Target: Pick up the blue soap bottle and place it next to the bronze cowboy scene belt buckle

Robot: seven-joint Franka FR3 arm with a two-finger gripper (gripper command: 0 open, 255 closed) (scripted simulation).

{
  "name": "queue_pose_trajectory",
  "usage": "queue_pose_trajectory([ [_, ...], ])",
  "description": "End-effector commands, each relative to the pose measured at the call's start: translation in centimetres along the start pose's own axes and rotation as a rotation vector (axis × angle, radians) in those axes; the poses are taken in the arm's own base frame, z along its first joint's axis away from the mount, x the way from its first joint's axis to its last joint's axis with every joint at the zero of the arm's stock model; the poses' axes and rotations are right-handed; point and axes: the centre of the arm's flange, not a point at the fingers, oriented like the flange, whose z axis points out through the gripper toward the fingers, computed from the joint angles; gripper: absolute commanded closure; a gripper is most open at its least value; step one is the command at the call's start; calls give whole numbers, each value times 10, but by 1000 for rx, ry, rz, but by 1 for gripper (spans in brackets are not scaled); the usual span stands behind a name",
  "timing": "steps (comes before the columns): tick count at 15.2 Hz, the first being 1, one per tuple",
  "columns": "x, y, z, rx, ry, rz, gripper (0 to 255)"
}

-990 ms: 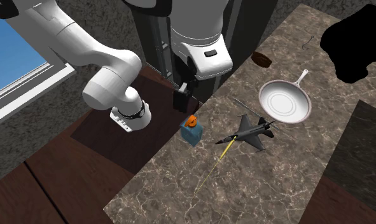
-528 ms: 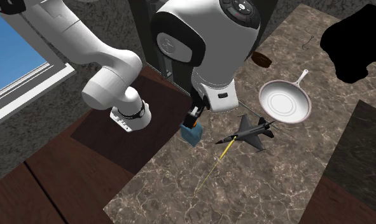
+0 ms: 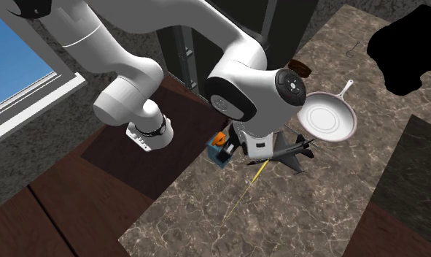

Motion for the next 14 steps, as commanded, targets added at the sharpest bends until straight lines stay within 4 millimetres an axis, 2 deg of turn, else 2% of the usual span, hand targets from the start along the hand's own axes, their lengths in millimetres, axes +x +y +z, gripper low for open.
queue_pose_trajectory([
  [1,6,-1,14,3,-13,13,0],
  [8,5,-1,48,3,-13,13,0],
  [14,5,-1,48,3,-13,13,0],
])
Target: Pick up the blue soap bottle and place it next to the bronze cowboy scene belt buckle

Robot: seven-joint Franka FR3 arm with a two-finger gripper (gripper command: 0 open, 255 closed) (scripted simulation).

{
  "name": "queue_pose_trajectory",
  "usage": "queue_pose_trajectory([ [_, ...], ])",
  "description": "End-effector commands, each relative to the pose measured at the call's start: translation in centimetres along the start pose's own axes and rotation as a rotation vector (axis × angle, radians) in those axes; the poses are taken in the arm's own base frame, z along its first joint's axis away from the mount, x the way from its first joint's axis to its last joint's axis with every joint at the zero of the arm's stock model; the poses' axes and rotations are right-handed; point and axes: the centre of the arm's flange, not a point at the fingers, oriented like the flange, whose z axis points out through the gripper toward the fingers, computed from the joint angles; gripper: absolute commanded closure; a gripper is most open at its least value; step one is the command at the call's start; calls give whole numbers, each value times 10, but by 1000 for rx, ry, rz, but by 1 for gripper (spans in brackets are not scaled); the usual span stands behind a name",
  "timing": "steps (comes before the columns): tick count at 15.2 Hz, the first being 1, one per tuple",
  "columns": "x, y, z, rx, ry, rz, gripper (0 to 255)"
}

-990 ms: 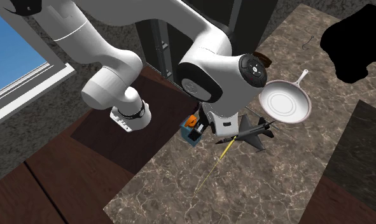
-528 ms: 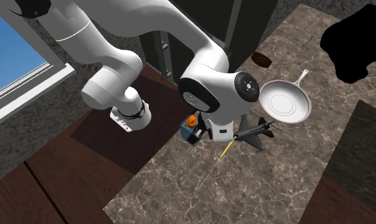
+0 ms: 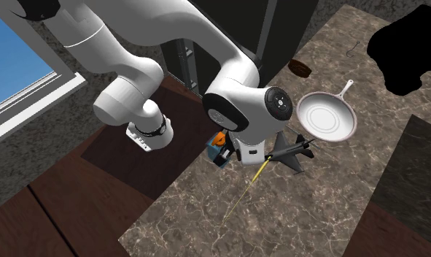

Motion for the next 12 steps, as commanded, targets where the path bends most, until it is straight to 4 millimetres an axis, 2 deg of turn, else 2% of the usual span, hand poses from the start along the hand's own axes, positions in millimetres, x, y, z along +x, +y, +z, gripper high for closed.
queue_pose_trajectory([
  [1,0,0,0,0,0,0,0],
  [2,0,0,0,0,0,0,255],
  [11,0,0,0,0,0,0,255],
  [12,-1,0,-5,0,0,0,255],
])
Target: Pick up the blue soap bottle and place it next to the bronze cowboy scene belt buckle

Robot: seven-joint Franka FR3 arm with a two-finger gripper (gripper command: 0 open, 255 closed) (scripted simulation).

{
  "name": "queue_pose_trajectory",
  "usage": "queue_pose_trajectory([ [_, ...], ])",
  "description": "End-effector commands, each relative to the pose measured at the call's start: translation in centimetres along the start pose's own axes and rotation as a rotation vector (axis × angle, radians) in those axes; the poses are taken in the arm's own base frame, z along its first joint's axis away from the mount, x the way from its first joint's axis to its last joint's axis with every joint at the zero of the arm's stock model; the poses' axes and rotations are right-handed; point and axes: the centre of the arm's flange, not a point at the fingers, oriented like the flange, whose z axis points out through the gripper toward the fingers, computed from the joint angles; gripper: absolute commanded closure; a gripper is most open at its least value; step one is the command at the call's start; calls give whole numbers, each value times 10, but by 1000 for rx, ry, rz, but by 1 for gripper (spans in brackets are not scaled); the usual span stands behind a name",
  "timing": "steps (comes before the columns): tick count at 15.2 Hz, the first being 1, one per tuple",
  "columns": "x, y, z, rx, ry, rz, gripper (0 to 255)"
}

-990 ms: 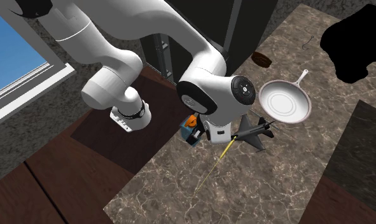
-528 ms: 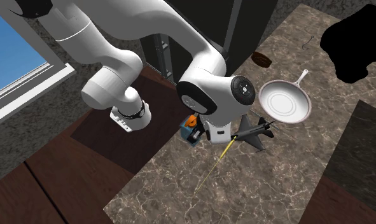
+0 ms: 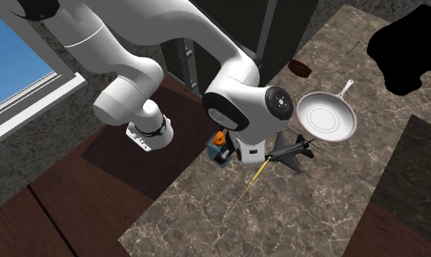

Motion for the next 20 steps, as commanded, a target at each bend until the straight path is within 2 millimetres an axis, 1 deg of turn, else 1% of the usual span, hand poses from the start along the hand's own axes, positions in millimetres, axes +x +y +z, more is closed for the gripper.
queue_pose_trajectory([
  [1,-2,1,-8,0,-1,0,255],
  [20,-29,9,-104,0,-1,0,255],
])
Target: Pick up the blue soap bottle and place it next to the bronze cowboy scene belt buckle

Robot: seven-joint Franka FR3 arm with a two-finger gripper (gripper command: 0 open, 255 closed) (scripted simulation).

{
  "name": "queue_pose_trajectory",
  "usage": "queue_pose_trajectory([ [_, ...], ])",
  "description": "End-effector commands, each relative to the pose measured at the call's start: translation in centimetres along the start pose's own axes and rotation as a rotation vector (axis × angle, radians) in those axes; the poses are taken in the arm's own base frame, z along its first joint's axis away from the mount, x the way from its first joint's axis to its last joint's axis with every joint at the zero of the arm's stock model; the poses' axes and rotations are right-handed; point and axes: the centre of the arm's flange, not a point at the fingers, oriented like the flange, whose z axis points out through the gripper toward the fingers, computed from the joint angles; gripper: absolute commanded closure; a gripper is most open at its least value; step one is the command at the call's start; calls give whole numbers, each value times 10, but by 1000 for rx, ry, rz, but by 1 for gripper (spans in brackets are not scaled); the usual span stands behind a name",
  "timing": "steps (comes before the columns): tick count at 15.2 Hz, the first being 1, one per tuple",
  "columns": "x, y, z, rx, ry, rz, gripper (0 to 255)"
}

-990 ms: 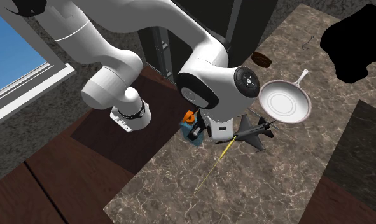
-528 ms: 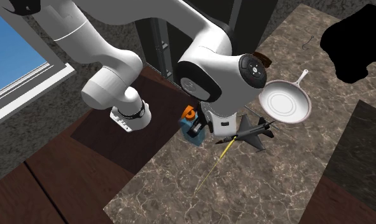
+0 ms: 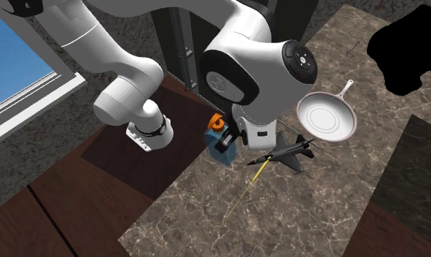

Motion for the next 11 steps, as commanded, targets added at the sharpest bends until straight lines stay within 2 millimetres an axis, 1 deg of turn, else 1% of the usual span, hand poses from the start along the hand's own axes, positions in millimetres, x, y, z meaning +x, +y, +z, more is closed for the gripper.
queue_pose_trajectory([
  [1,-3,1,-11,0,0,0,255],
  [11,-17,5,-62,0,0,0,255],
])
